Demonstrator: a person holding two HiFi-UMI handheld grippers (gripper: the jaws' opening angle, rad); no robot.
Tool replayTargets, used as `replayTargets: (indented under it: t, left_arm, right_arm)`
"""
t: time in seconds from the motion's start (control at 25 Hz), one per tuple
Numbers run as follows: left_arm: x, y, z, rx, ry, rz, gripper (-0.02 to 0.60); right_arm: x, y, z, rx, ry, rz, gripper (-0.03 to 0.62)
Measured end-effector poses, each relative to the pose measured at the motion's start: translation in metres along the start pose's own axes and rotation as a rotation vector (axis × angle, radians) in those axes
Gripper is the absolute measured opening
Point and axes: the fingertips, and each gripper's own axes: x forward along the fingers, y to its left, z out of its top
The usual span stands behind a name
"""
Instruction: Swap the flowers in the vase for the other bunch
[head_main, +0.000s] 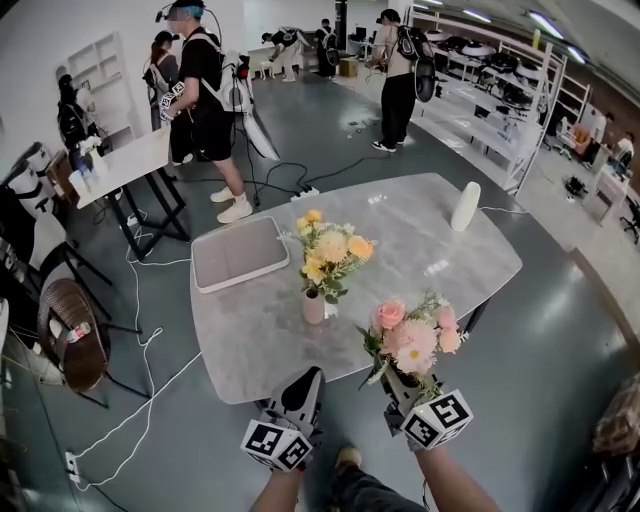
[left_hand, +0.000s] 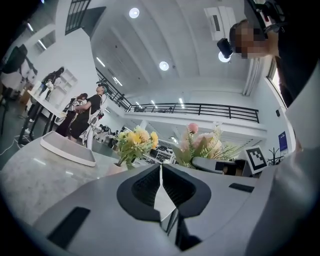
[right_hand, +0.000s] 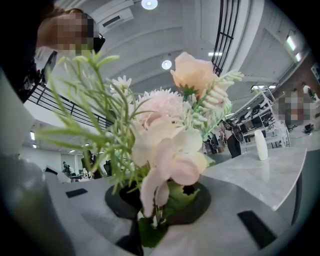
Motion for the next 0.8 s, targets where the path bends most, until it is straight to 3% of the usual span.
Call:
replayTargets:
  t: [0.56,0.8]
  left_arm:
    - [0.046,0.042,-0.007,0.001,0.040,0.029,0.017]
    - [0.055,0.063,-0.016,0.007,0.027,0.083,0.017]
  right_arm:
    - [0.042,-0.035,0.000,-0.012,-0.008,-0.023,0.094]
    - [0.055,-0.045,-0.005,-0.033,-0.003,-0.015,0.094]
